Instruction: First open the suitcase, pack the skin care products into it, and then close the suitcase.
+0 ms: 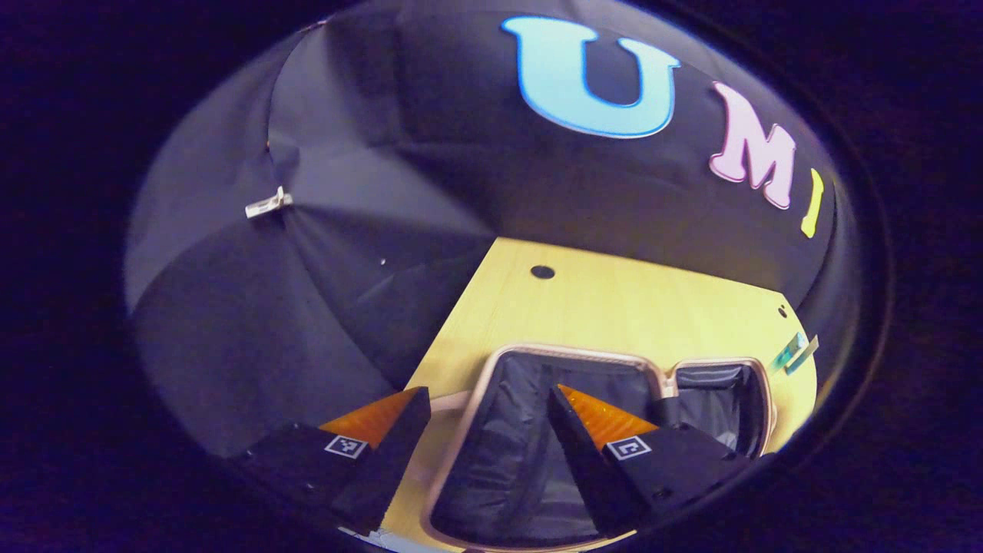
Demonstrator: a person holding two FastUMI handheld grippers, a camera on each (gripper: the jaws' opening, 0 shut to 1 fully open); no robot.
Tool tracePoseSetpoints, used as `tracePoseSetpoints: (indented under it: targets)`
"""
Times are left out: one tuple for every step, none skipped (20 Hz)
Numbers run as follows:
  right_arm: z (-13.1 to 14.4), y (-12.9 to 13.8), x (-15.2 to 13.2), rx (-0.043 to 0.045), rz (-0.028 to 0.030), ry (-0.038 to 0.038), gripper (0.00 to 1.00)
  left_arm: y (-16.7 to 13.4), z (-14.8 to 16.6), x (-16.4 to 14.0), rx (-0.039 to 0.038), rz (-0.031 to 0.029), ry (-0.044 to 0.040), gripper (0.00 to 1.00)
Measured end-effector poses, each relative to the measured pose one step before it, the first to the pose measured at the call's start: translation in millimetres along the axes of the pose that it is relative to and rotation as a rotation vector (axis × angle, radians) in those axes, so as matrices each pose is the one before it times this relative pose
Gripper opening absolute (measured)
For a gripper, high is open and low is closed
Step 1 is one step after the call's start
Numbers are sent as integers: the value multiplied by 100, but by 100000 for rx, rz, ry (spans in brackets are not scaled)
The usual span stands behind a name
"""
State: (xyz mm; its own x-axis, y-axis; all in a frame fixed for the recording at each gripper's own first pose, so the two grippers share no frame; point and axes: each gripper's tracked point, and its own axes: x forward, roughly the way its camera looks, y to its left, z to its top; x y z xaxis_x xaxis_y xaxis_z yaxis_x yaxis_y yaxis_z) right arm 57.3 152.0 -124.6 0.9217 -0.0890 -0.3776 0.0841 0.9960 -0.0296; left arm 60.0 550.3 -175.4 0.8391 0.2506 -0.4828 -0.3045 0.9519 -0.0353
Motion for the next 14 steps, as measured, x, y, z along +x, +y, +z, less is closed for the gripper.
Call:
tracePoseSetpoints:
  targets:
    - [-223,-465,450,-948,343,-524,96,-2759,1559,-1323,894,-2076,-5011,97]
    - [-193,-461,329,-707,52,-554,96,-3481,1761,-1626,-488,-2968,-5018,92]
    - [-269,-512,503,-392,106,-259,96,-3856,1784,-1013,-2148,-3921,-5409,96]
    - [-130,-337,273,215,489,-415,96,-4088,1221,-1171,-2558,-5828,-4603,97]
    - [26,-251,280,778,817,-831,96,-4079,990,-816,-906,-5176,-3494,96]
    - [-10,-111,262,660,1150,-671,96,-3580,763,-472,985,-3261,-2612,96]
    - [-156,-281,385,-149,902,-288,96,-3061,305,-116,825,-2540,-2142,96]
    - [-6,-232,289,-610,884,-675,96,-3083,-19,271,652,-2757,-1035,96]
    - [90,-133,288,-570,843,-944,96,-3133,-322,463,926,-3238,793,96]
    - [-111,-206,353,-341,632,-478,97,-2388,-872,708,1600,-1129,1411,96]
    - [-122,24,449,-529,780,-433,97,-2338,-384,599,680,-1657,320,96]
    - [-117,-3,457,-408,983,-454,96,-2709,-651,813,-520,-3239,-412,96]
    - [-424,225,569,-526,1390,-65,96,-2530,-1196,1186,-1048,-4084,61,96]
    - [-515,152,663,-149,1211,509,97,-1552,-1563,1138,-69,-2974,3023,96]
